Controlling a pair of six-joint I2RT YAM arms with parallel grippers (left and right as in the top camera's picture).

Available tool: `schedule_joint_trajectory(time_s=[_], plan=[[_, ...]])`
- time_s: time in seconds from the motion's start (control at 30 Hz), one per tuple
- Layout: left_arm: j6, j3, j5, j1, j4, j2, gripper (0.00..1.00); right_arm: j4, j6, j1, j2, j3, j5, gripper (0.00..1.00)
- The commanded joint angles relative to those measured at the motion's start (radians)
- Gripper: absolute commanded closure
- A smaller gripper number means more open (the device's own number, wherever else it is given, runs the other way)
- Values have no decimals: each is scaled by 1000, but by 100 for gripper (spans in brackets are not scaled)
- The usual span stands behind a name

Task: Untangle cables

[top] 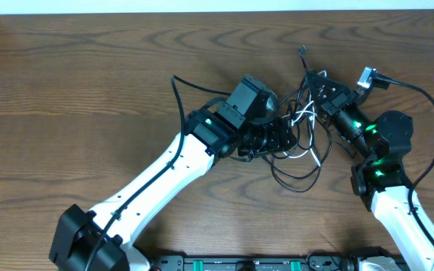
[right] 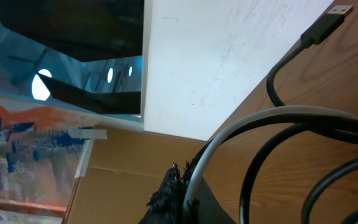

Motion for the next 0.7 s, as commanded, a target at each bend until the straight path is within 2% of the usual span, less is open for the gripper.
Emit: schedule_joint_trajectory(time_s=[0.0,0.33,0.5,0.53,0.67], plan=[[22,22,25,-24,14,3,47,4,5,6,-11,0,14,99],[21,22,-183,-60,18,5,48,4,5,7,-12,0,6,99],[20,22,-183,-60,21,5,47,4,4,7,-11,0,0,99],[21,22,-178,-60,21,5,51,2,0,7,-11,0,-1,99],[22,22,-82,-59,54,5,55,-31,-19,7,-11,0,-1,99]])
